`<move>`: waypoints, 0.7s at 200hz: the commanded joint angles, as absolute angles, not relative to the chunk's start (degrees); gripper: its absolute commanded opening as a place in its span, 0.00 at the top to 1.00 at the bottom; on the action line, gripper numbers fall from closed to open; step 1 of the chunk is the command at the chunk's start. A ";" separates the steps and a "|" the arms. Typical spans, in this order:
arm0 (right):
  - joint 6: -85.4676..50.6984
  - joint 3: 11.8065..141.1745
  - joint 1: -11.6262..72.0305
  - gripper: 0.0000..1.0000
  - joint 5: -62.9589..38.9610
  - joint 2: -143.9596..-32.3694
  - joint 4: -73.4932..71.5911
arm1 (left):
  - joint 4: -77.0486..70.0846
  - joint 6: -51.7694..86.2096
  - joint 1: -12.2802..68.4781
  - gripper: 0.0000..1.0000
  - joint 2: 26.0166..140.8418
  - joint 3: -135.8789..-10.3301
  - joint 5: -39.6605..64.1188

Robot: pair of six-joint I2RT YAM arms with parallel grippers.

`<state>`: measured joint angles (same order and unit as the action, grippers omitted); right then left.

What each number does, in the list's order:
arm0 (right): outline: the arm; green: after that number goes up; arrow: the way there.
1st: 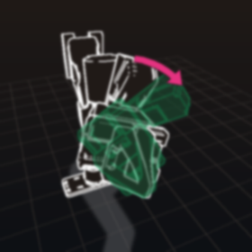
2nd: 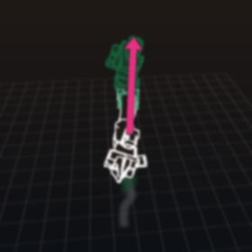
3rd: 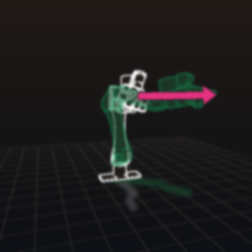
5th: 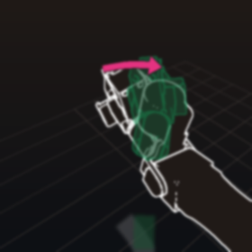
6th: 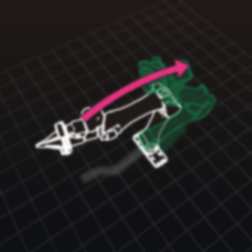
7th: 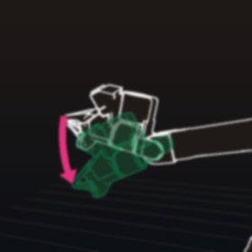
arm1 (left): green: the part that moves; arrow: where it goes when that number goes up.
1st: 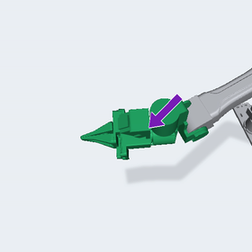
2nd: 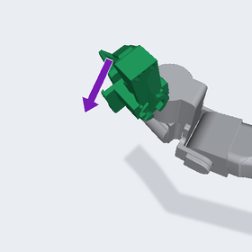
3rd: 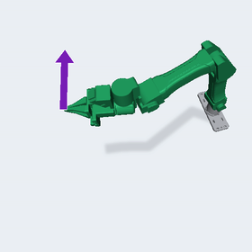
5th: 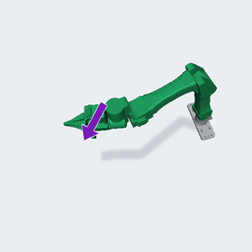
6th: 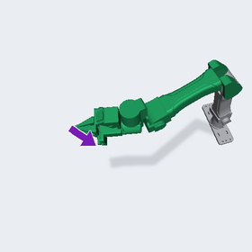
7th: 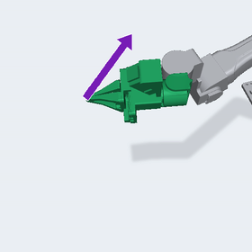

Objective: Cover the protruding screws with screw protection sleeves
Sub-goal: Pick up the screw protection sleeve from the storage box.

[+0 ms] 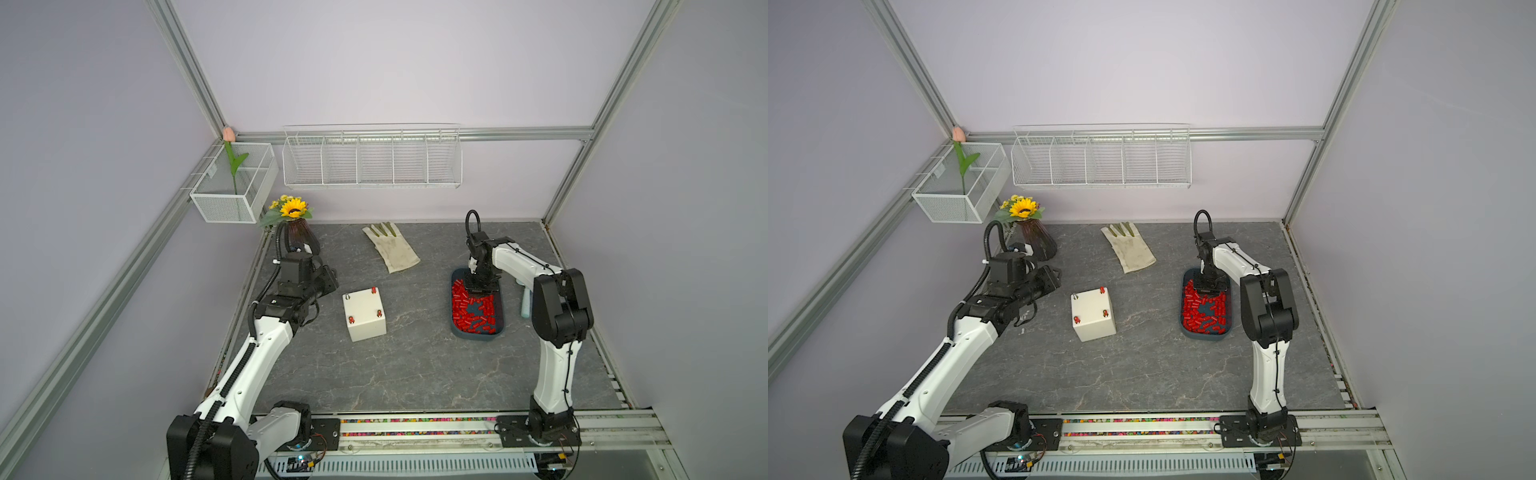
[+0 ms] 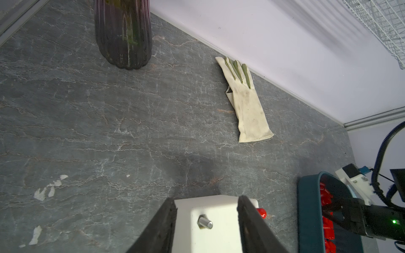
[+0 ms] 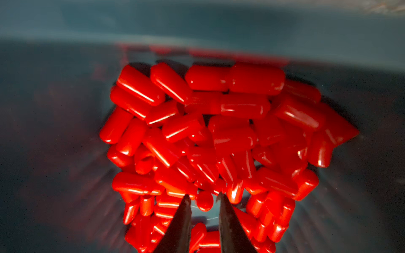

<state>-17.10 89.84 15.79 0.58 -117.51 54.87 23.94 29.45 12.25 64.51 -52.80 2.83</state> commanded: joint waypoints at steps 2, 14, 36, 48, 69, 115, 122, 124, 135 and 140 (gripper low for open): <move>-16.36 89.21 15.60 0.75 -0.07 -117.60 56.50 | 23.99 29.35 11.87 0.52 64.30 -52.30 2.28; -16.45 89.12 15.65 0.75 0.00 -117.74 56.51 | 24.09 29.36 11.86 0.52 64.20 -52.30 2.10; -16.67 88.61 15.64 0.75 -0.30 -117.69 56.26 | 24.26 29.21 11.86 0.52 64.16 -52.31 1.94; -16.71 88.46 15.63 0.76 -0.29 -117.68 56.21 | 24.26 29.27 11.86 0.52 64.16 -52.34 2.02; -16.76 88.09 15.64 0.77 -0.74 -117.69 56.08 | 24.19 29.21 11.86 0.52 64.25 -52.30 2.02; -16.74 86.89 15.64 0.78 -1.35 -117.33 55.49 | 24.13 29.35 11.85 0.52 64.33 -52.29 2.13; -16.76 86.67 15.60 0.78 -1.37 -117.24 55.43 | 24.09 29.36 11.80 0.52 64.21 -52.31 2.12; -16.74 86.66 15.63 0.78 -1.38 -117.20 55.39 | 24.13 29.29 11.85 0.52 64.24 -52.30 2.18; -16.79 86.70 15.64 0.78 -1.36 -117.25 55.33 | 24.12 29.35 11.85 0.52 64.25 -52.30 2.11; -16.77 86.66 15.64 0.78 -1.39 -117.33 55.29 | 24.17 29.36 11.82 0.52 64.25 -52.31 2.05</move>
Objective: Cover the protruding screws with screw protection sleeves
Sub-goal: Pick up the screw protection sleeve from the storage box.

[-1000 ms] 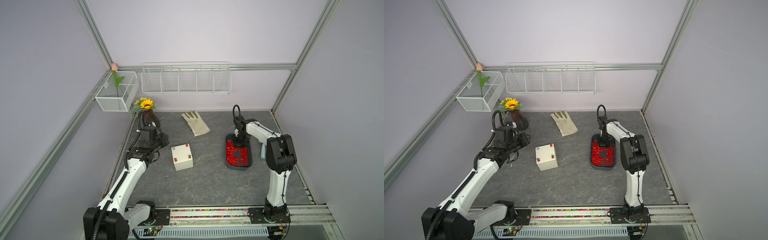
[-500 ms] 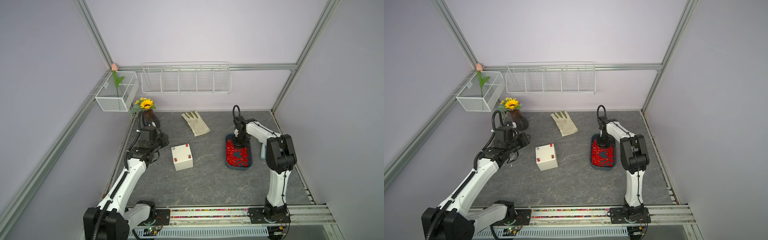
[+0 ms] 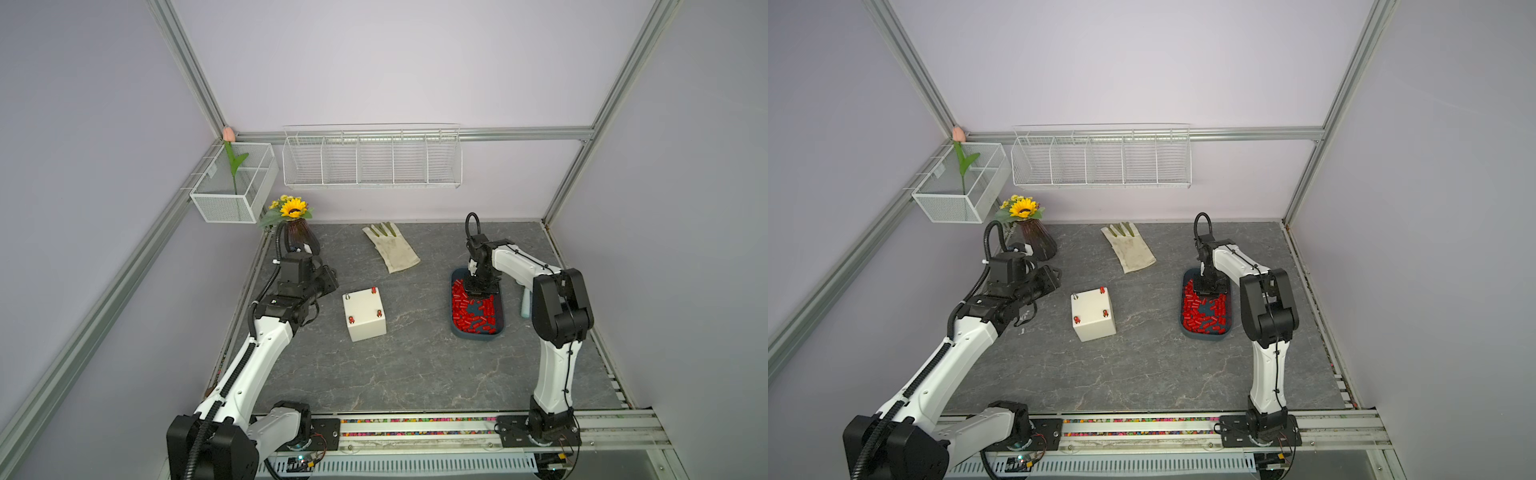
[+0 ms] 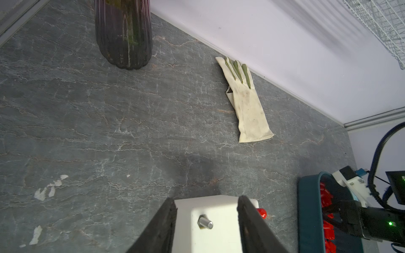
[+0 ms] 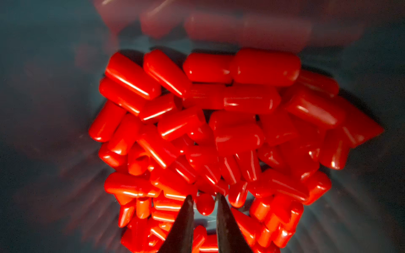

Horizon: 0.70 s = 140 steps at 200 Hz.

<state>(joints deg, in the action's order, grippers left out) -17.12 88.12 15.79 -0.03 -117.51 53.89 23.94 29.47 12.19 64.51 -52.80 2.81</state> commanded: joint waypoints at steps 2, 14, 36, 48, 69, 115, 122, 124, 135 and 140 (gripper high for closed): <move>-16.78 86.66 15.64 0.78 -1.38 -117.33 55.28 | 24.12 29.33 11.83 0.52 64.25 -52.30 2.10; -16.72 86.83 15.62 0.79 -1.27 -117.40 55.28 | 24.10 29.36 11.82 0.52 64.25 -52.34 2.05; -16.76 87.25 15.63 0.79 -1.54 -117.60 55.29 | 24.08 29.33 11.86 0.52 64.23 -52.33 2.02; -16.78 87.19 15.64 0.81 -1.65 -117.51 55.33 | 24.12 29.36 11.87 0.52 64.24 -52.33 2.02; -16.62 86.95 15.63 0.83 -1.68 -117.19 55.29 | 24.13 29.34 11.85 0.52 64.25 -52.31 2.02; -16.66 86.32 15.48 0.85 -1.71 -116.12 55.28 | 24.14 29.44 11.84 0.52 64.24 -52.43 2.28; -16.64 86.33 15.49 0.85 -1.67 -115.91 55.31 | 24.02 29.53 11.84 0.52 64.20 -52.38 2.35; -16.66 86.31 15.47 0.86 -1.67 -115.86 55.31 | 24.04 29.53 11.86 0.52 64.15 -52.38 2.37; -16.69 86.23 15.51 0.86 -1.59 -115.46 55.34 | 23.92 29.53 11.85 0.52 64.16 -52.38 2.53; -16.67 86.16 15.52 0.86 -1.57 -115.28 55.33 | 23.84 29.53 11.82 0.52 64.17 -52.38 2.75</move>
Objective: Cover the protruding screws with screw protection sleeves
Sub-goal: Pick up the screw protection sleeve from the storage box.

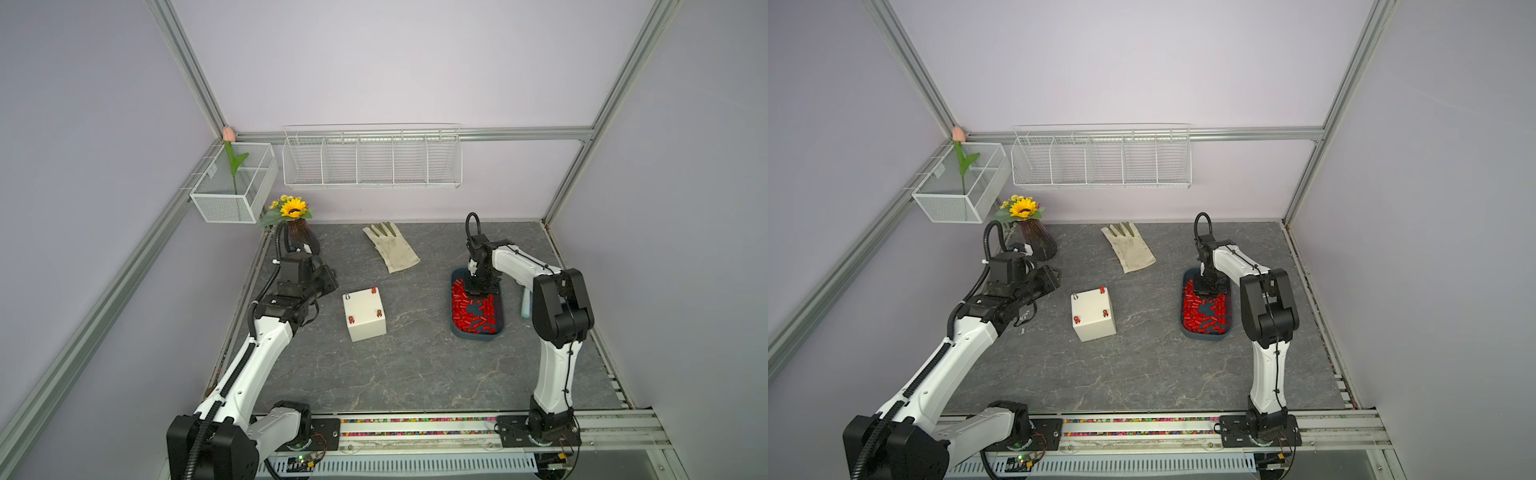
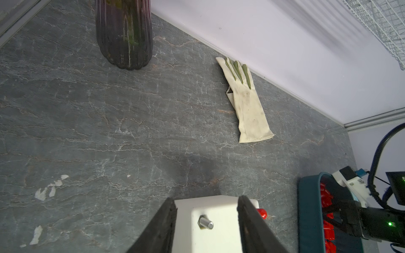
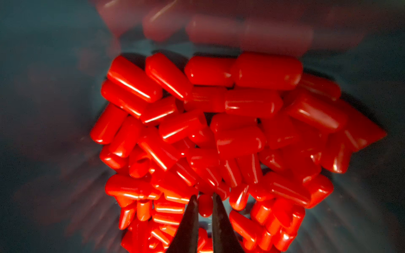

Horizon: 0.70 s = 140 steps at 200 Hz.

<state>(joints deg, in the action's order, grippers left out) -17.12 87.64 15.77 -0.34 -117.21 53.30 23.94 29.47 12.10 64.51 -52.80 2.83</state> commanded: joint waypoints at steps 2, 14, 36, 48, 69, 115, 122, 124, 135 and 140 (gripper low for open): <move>-16.67 86.14 15.55 0.86 -1.58 -115.17 55.32 | 23.74 29.53 11.83 0.52 64.16 -52.38 2.86; -16.73 86.00 15.56 0.86 -1.49 -114.51 55.33 | 23.42 29.53 11.87 0.51 64.24 -52.54 3.65; -16.80 85.83 15.48 0.86 -1.24 -112.85 55.28 | 23.33 29.46 12.48 0.51 64.84 -53.58 5.61; -16.87 85.70 15.50 0.86 -1.10 -111.67 55.43 | 23.49 29.22 14.47 0.50 65.16 -54.48 5.12; -17.08 85.56 15.50 0.86 -0.90 -109.21 55.80 | 23.00 29.29 19.11 0.46 65.98 -56.25 4.68; -17.25 85.66 15.47 0.85 -1.10 -102.59 57.19 | 17.40 32.58 30.94 0.46 68.83 -58.60 7.16; -17.24 85.86 15.41 0.85 -1.09 -101.65 57.50 | 16.11 33.39 32.29 0.46 69.43 -58.69 7.91; -17.28 85.87 15.45 0.85 -1.08 -101.35 57.55 | 15.81 33.62 32.79 0.46 69.56 -58.71 8.02; -17.21 86.28 15.38 0.85 -1.18 -99.78 57.96 | 14.44 34.25 35.13 0.46 70.51 -59.08 8.51; -17.19 86.51 15.34 0.85 -1.23 -99.08 58.20 | 14.03 34.41 36.27 0.46 70.88 -59.37 8.59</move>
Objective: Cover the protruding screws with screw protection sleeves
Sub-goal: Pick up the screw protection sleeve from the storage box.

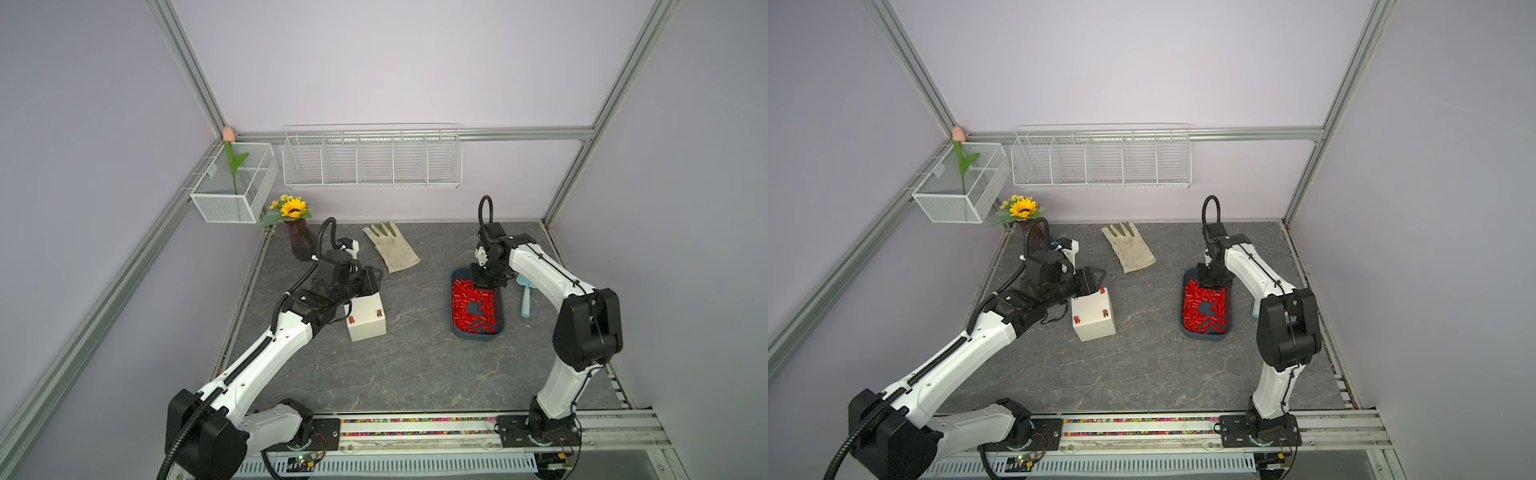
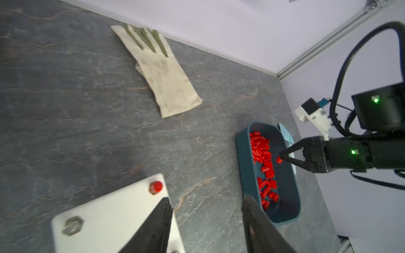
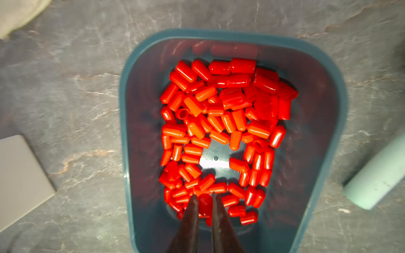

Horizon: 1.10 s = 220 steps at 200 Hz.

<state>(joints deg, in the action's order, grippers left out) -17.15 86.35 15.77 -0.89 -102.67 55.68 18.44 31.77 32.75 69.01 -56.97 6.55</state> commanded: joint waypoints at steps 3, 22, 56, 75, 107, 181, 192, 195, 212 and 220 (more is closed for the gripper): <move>-17.17 86.63 15.29 0.85 -1.19 -98.70 58.26 | 13.83 34.45 37.02 0.46 71.19 -59.55 8.56; -17.27 87.59 15.13 0.85 -1.38 -96.27 58.80 | 12.64 34.80 40.70 0.46 72.97 -60.88 8.53; -17.96 88.91 15.18 0.85 -3.23 -92.33 58.91 | 8.92 36.57 45.20 0.47 76.02 -61.96 10.60; -18.52 89.05 15.20 0.85 -3.69 -90.57 58.73 | 6.40 37.41 48.00 0.47 78.32 -62.40 12.13; -19.46 88.88 15.28 0.85 -5.06 -88.31 58.19 | 0.37 39.95 50.78 0.48 82.65 -62.45 15.63; -20.82 88.27 15.71 0.85 -7.46 -84.69 57.13 | -8.35 40.61 54.96 0.51 92.39 -67.63 18.36; -20.91 88.22 15.82 0.84 -7.73 -84.38 57.08 | -9.16 41.06 55.06 0.52 93.82 -68.57 18.54; -20.92 88.07 15.89 0.84 -7.81 -84.36 57.11 | -9.44 41.16 55.03 0.52 94.21 -68.85 18.62; -21.13 87.82 16.08 0.84 -7.91 -83.61 56.95 | -10.62 41.90 55.02 0.53 96.25 -70.44 18.72; -21.23 87.71 16.14 0.85 -8.00 -83.28 56.87 | -10.77 41.94 55.02 0.53 97.12 -71.15 18.61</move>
